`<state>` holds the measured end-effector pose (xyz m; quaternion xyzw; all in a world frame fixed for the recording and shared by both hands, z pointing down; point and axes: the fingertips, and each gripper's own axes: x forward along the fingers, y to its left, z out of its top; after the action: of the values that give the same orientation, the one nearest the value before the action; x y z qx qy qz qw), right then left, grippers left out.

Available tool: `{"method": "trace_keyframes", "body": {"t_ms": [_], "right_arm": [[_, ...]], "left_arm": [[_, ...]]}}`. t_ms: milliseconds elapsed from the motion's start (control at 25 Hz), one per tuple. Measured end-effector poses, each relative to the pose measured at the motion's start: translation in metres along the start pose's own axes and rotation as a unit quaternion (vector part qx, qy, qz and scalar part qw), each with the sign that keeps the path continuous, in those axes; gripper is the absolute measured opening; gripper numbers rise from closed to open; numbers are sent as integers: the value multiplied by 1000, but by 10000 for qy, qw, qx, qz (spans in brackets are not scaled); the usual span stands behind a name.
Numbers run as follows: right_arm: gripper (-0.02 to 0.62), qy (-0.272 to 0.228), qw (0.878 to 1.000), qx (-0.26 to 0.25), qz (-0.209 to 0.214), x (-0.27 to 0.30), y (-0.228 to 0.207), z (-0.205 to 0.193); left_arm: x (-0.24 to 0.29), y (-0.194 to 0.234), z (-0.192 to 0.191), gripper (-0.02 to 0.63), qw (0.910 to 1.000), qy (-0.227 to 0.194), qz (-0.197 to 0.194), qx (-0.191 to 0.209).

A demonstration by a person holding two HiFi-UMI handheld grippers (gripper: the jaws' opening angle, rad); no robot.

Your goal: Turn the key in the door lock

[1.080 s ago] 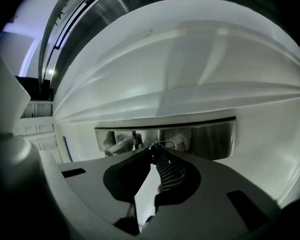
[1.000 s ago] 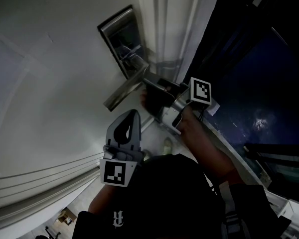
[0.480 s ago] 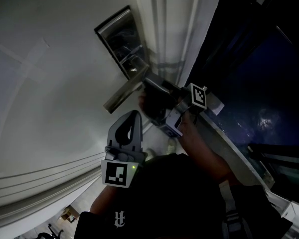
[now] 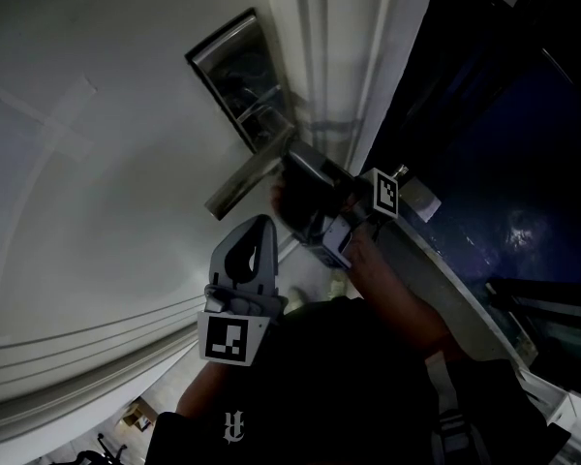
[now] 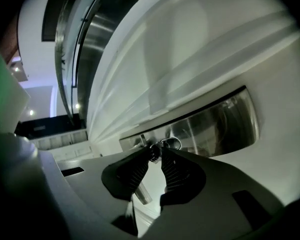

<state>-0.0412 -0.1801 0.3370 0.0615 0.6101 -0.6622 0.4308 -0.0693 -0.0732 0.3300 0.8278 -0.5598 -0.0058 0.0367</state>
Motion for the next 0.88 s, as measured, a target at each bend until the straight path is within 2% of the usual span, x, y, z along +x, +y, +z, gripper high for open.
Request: {"method": "trace_keyframes", "body": {"t_ms": [160,280,360,440,480,560,640,680,720,880], "right_arm": [[71,550,9923,-1035,-393,-17,2,1],[71,816,9840,-1450,-645,-23,6,2],[71,930,9742,-1866,-868,-27,10,2],[71,972,9535,-2621,-1131,-31,20,6],[72,1011,9357,-3132,-1269,-32,27,8],[71,1189,8850,-4224,-1558,-30,38,6],[71,1413,8323,-5065,-1755,-26,46,2],[71,1487,8171,-5279,-1776,-23,49,0],[71,1517,8117,-5358,-1762,-20,52,0],[71,1404,8213,-5252,-1728,-18,58,3]], "left_arm": [[1,-1,-2,6,9999,-19,-92,-73],[3,-5,-2,6,9997,-64,-204,-104],[3,-9,-1,6,9995,-83,-275,-103],[3,-11,0,6,9994,-93,-319,-96],[3,-11,0,6,9994,-93,-332,-91],[2,-10,0,6,9993,-88,-350,-90],[2,-10,0,6,9992,-101,-374,-91],[2,-11,1,6,9991,-116,-389,-87],[2,-11,2,6,9991,-133,-403,-81],[0,-11,6,6,9989,-167,-438,-66]]}}
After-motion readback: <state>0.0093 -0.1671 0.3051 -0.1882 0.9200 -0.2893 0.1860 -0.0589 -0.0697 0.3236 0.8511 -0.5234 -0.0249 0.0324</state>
